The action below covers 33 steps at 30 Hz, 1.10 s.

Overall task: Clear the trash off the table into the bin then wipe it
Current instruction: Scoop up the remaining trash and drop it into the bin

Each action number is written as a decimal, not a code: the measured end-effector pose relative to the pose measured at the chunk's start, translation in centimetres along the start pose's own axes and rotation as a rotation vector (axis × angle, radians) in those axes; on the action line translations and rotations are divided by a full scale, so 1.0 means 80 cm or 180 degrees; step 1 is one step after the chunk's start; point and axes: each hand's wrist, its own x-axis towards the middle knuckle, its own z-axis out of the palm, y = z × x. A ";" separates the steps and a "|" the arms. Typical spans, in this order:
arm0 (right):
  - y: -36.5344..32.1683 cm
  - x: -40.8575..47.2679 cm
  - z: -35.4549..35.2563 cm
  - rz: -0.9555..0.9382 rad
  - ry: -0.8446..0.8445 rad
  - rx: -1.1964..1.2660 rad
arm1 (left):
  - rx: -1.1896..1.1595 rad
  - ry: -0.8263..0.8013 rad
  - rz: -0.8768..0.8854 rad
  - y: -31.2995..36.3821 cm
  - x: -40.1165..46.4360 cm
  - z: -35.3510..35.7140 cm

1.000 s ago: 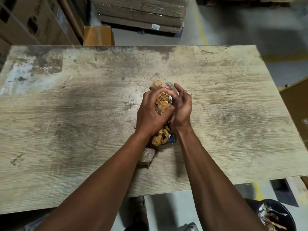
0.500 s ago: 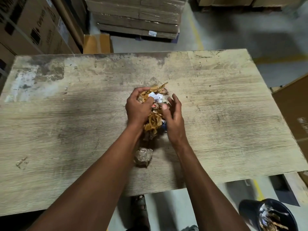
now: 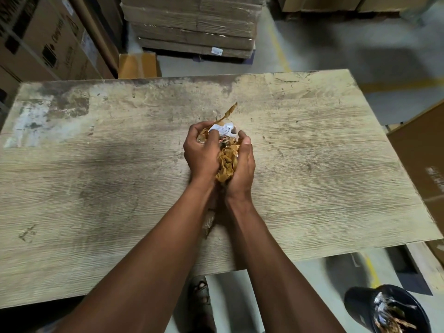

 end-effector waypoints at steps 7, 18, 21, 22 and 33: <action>-0.011 0.025 0.003 0.0247 0.0223 0.0221 | -0.0661 -0.0231 -0.0514 -0.011 -0.017 0.007; -0.026 0.037 -0.009 -0.0207 0.0171 -0.0651 | -0.1208 -0.1030 -0.0891 -0.022 -0.060 0.010; -0.027 0.039 -0.011 -0.0351 0.0264 -0.0661 | -0.0697 -0.0736 -0.0613 -0.016 -0.071 0.015; -0.022 0.040 -0.012 -0.0367 0.0181 -0.0695 | -0.0567 -0.0705 -0.0504 -0.017 -0.072 0.017; -0.043 0.022 -0.030 0.0214 -0.0189 0.0073 | -0.0078 -0.0282 -0.0132 -0.027 -0.052 0.031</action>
